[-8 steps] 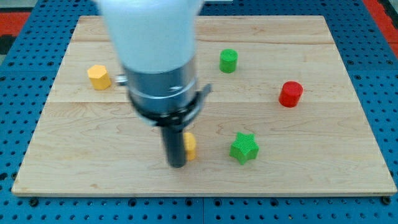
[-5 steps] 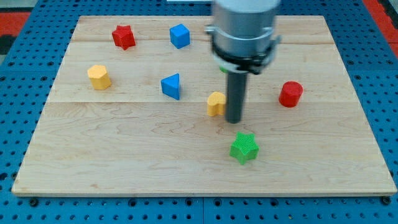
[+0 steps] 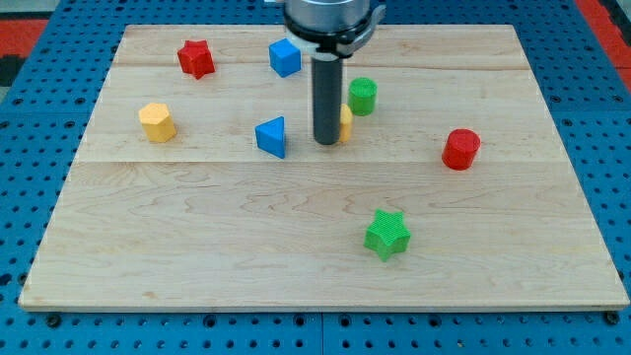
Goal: Place the yellow heart in between the red star and blue cube
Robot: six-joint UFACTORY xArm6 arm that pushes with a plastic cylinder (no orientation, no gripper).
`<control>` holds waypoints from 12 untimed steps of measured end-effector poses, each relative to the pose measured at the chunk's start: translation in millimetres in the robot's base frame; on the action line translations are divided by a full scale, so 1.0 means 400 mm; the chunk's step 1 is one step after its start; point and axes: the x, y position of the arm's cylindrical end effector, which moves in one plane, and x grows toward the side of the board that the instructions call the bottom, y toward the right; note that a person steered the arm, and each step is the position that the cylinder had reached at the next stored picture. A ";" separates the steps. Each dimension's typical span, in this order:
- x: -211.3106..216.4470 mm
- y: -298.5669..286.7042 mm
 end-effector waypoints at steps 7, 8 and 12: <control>-0.181 0.040; -0.172 -0.059; -0.173 -0.098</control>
